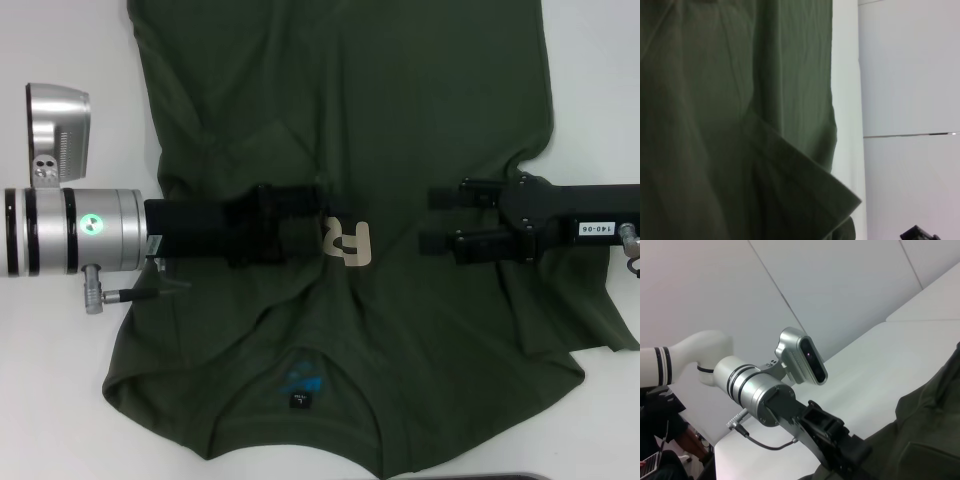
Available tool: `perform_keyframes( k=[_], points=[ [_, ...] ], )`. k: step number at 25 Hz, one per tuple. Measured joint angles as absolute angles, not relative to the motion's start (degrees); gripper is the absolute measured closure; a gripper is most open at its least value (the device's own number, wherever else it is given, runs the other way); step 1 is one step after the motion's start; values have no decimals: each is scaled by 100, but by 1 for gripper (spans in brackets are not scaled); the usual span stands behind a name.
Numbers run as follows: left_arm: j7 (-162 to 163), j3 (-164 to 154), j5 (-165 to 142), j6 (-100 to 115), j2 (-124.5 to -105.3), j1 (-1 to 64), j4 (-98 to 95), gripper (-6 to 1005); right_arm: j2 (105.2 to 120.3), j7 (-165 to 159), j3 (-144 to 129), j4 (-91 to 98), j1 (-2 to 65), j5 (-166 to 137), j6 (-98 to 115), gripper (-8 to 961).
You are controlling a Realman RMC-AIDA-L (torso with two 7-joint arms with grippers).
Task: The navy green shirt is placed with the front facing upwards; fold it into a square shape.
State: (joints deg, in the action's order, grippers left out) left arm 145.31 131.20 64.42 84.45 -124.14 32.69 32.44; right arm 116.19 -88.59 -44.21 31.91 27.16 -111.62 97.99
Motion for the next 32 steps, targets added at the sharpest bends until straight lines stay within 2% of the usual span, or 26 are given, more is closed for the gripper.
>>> perform_keyframes(
  k=[10,24,32],
  points=[
    [14576,13152,6379,8035,-12367,3246,3401,189,11619,-8859,-4421,3191,2696,-11162,9788,39],
    [14469,12772,6886,7943,-12433,3585,3032,188,11625,-8859,-4421,3191,2701,-11162,9797,39],
    [14466,12934,6975,8043,-12322,3378,3042,188,11604,-8859,-4421,3191,2673,-11162,9768,39]
  ],
)
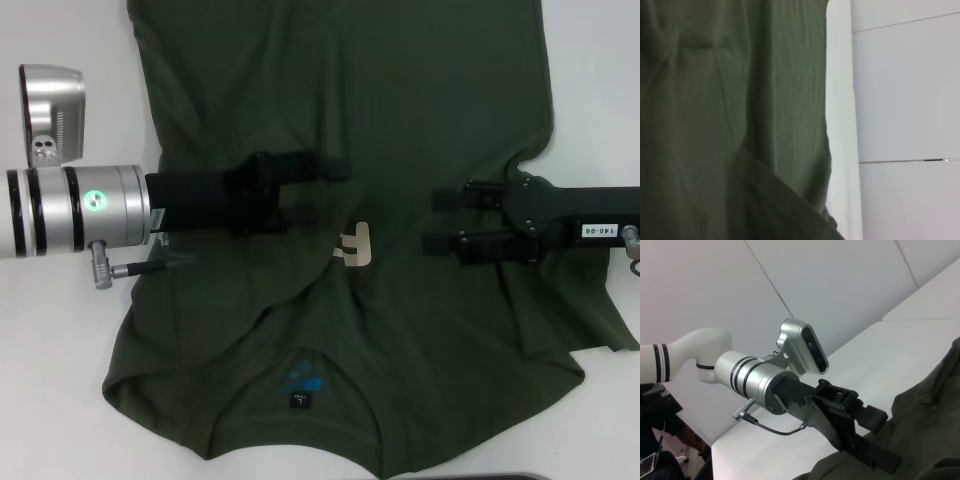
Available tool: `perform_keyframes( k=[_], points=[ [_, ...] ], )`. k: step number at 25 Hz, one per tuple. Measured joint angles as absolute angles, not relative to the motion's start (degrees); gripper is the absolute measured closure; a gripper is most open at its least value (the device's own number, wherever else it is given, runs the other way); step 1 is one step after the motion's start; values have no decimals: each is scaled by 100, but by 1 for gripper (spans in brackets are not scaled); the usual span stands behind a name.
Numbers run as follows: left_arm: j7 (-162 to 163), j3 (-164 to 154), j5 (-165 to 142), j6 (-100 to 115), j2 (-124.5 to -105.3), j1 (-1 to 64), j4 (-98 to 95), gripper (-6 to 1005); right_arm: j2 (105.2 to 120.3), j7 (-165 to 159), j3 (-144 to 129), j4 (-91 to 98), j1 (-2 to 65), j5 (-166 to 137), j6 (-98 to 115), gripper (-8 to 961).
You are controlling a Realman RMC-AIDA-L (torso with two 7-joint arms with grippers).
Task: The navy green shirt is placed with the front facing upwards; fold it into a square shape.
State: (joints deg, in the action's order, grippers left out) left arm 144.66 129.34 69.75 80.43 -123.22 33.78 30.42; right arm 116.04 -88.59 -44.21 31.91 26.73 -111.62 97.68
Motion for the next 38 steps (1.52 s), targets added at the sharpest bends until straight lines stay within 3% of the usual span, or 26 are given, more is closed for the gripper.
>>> perform_keyframes(
  k=[7,15,17,21,24,32,38],
  points=[
    [14390,12605,7020,7853,-12441,3554,2743,189,11602,-8859,-4428,3190,2709,-11166,9760,39],
    [14344,12753,7020,8103,-12368,3351,3240,189,11589,-8859,-4424,3190,2690,-11178,9783,39],
    [14206,12783,6996,8321,-12303,3158,3609,189,11589,-8859,-4417,3190,2692,-11179,9803,39],
    [12929,12945,7045,8990,-11971,2720,3978,189,11573,-8935,-4347,3167,2712,-11153,9834,38],
    [11475,13358,7105,9479,-11865,2381,3979,188,11572,-9084,-4279,3182,2713,-11125,9797,38],
    [8436,14313,7157,10363,-12114,1526,4057,187,11543,-9481,-3810,3189,2712,-11132,9811,38],
    [8269,14501,7135,10529,-12048,1301,3935,185,11301,-9918,-3783,3258,2592,-11156,10014,38]
  ],
)
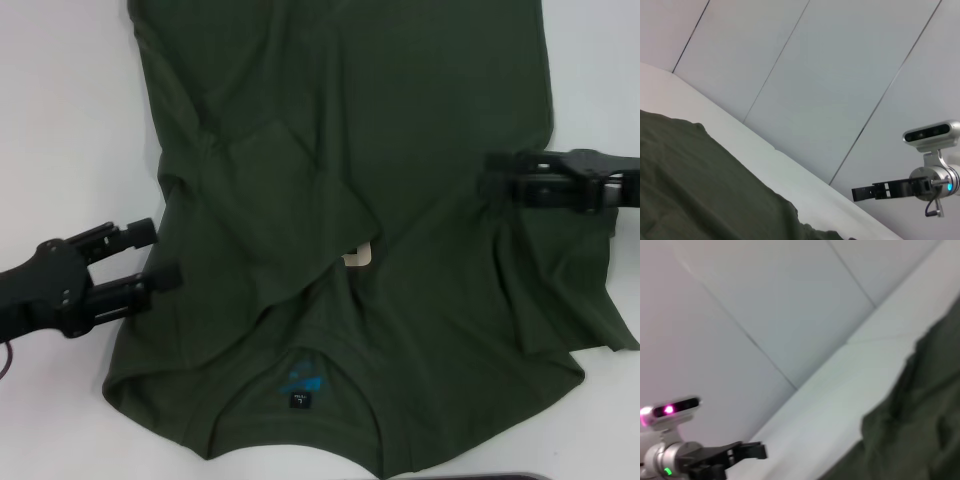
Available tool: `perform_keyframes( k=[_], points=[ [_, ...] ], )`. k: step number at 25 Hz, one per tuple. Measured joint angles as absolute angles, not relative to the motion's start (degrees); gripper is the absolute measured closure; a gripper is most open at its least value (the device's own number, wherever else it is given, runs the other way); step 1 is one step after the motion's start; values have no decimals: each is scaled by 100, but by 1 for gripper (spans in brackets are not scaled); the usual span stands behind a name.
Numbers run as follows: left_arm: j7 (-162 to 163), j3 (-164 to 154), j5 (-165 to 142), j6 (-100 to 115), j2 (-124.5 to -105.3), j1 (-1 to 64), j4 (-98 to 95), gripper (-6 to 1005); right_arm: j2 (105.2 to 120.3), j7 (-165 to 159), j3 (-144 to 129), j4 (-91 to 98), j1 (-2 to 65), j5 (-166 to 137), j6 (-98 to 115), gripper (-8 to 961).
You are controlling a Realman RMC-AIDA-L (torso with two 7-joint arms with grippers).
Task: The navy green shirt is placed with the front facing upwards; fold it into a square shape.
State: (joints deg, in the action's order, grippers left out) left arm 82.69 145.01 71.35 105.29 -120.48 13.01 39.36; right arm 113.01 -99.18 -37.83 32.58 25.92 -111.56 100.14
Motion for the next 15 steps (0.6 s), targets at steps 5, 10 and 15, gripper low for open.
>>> perform_keyframes(
  k=[5,10,15],
  points=[
    [8409,14513,7116,10593,-11976,1230,3888,185,10907,-10911,-3795,3331,2517,-11568,10082,38],
    [8654,14612,7132,10596,-11971,1229,3888,185,10623,-12389,-3747,3727,2498,-12487,10180,38],
    [8678,14639,7151,10603,-12005,1312,3891,186,10592,-12933,-3554,3980,2524,-13139,10061,38]
  ],
)
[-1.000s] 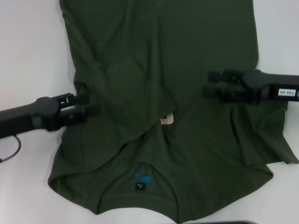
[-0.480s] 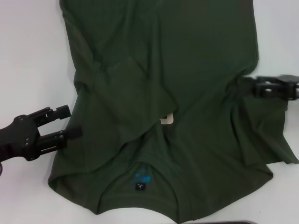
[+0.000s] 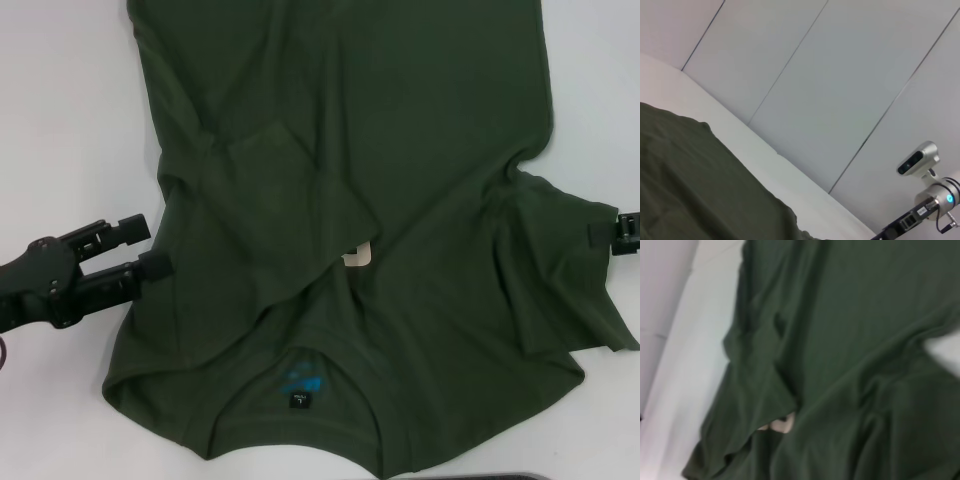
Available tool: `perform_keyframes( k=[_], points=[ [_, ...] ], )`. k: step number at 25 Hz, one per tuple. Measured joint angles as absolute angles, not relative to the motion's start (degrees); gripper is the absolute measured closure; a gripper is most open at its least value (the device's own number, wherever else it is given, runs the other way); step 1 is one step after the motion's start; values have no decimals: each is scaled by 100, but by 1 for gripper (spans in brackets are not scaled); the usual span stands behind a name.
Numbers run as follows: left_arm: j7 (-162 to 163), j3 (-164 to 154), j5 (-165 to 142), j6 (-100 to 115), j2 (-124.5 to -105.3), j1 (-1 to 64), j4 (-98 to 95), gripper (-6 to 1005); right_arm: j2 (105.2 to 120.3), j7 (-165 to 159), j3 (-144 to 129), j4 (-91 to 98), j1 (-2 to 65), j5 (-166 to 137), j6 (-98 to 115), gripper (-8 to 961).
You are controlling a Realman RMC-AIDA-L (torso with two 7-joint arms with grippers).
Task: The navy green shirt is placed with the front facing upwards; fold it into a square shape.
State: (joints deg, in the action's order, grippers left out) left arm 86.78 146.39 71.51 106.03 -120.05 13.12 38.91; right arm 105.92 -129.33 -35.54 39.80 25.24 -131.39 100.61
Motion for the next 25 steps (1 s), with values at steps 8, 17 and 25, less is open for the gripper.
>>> perform_keyframes(
  k=[8,17,25],
  points=[
    [8682,14766,7154,10604,-12029,1398,3894,186,10647,-12983,-3491,3944,2553,-13436,9660,38],
    [8684,14802,7155,10565,-12058,1414,3894,186,10683,-13233,-3550,3884,2576,-13466,9477,39],
    [8684,14818,7154,10541,-12061,1415,3894,187,10645,-13391,-3538,3792,2595,-13584,9502,38]
  ],
)
